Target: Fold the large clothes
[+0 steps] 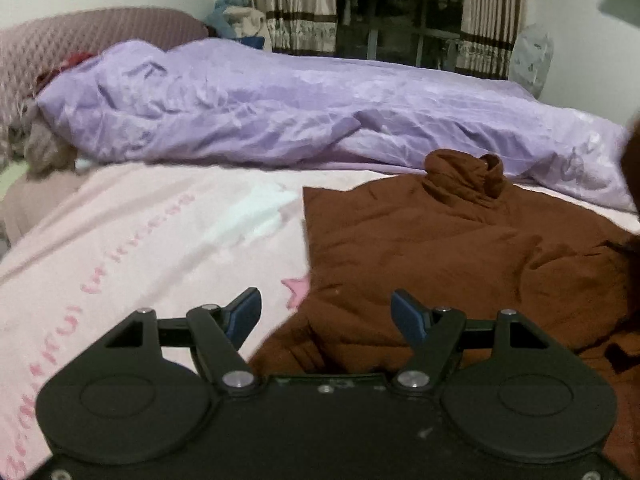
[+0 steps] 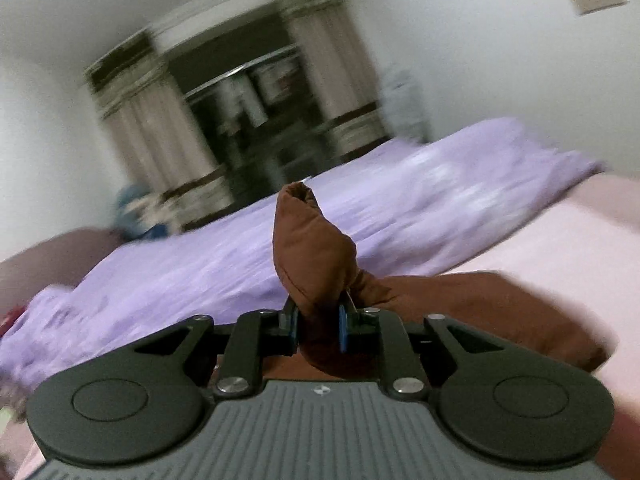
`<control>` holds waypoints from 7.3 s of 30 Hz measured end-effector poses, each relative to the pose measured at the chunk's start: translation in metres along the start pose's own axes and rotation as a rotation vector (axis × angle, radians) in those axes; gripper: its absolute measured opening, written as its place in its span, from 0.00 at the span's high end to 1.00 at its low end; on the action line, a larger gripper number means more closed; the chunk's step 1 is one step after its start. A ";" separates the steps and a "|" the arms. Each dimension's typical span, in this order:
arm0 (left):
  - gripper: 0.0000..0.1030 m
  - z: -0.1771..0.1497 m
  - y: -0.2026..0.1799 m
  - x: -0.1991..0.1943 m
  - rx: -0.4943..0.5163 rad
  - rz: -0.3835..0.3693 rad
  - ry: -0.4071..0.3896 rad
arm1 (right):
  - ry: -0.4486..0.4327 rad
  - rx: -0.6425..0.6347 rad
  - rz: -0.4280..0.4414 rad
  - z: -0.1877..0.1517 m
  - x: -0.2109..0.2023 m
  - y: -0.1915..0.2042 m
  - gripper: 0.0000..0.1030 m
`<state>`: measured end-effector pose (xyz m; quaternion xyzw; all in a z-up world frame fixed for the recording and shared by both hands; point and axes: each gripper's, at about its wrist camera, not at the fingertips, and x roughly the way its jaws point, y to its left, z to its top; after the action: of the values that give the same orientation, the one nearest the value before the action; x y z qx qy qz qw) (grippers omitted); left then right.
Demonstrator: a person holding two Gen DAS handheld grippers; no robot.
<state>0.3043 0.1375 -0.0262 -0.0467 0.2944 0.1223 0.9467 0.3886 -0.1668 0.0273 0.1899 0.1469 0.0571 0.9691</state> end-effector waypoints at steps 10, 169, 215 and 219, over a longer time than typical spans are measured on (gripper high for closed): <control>0.29 -0.007 0.032 0.024 0.012 0.075 0.051 | 0.160 -0.081 0.140 -0.078 0.050 0.116 0.81; 0.00 0.068 -0.130 0.206 0.092 0.032 0.102 | 0.406 -0.287 -0.048 -0.084 0.156 0.023 0.54; 0.00 0.021 -0.127 0.117 0.182 -0.064 0.143 | 0.386 -0.256 0.062 -0.105 0.069 0.045 0.54; 0.00 0.022 -0.122 0.117 0.188 -0.067 0.135 | 0.381 -0.280 0.024 -0.106 0.068 0.039 0.57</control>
<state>0.4411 0.0467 -0.0725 0.0244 0.3660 0.0588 0.9285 0.4190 -0.0822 -0.0699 0.0410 0.3153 0.1233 0.9401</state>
